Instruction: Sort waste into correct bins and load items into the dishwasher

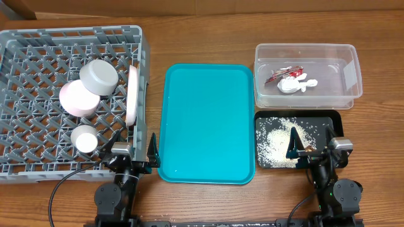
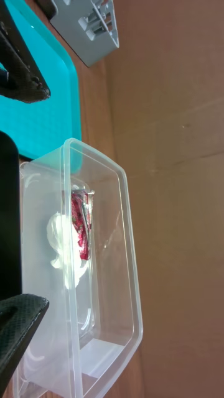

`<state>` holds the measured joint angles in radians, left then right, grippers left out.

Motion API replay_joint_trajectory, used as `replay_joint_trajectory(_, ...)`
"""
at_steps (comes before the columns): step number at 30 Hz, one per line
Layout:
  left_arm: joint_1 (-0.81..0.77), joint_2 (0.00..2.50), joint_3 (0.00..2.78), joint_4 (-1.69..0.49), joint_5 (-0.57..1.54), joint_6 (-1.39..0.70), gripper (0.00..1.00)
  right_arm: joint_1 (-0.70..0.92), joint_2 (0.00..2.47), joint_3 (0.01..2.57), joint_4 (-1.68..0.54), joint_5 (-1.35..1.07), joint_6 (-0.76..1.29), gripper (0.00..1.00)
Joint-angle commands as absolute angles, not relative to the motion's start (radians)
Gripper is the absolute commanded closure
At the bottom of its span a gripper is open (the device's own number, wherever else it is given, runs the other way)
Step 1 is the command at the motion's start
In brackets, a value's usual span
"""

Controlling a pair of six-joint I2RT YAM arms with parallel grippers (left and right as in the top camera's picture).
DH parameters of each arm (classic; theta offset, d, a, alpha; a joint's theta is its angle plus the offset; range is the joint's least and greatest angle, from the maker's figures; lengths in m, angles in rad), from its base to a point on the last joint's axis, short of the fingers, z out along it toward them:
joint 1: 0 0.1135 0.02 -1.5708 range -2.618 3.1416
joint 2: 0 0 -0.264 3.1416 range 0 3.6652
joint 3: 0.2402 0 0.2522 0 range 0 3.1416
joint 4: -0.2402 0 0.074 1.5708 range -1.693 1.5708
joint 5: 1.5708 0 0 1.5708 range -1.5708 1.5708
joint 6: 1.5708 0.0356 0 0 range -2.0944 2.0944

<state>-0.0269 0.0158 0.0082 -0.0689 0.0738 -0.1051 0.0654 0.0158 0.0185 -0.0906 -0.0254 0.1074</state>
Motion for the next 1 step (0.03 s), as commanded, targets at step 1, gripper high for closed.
replay_joint_trajectory(1,-0.034,0.007,0.006,-0.073,0.070,-0.093,0.00,0.061,0.013,0.010,-0.085,-0.020,0.104,0.00)
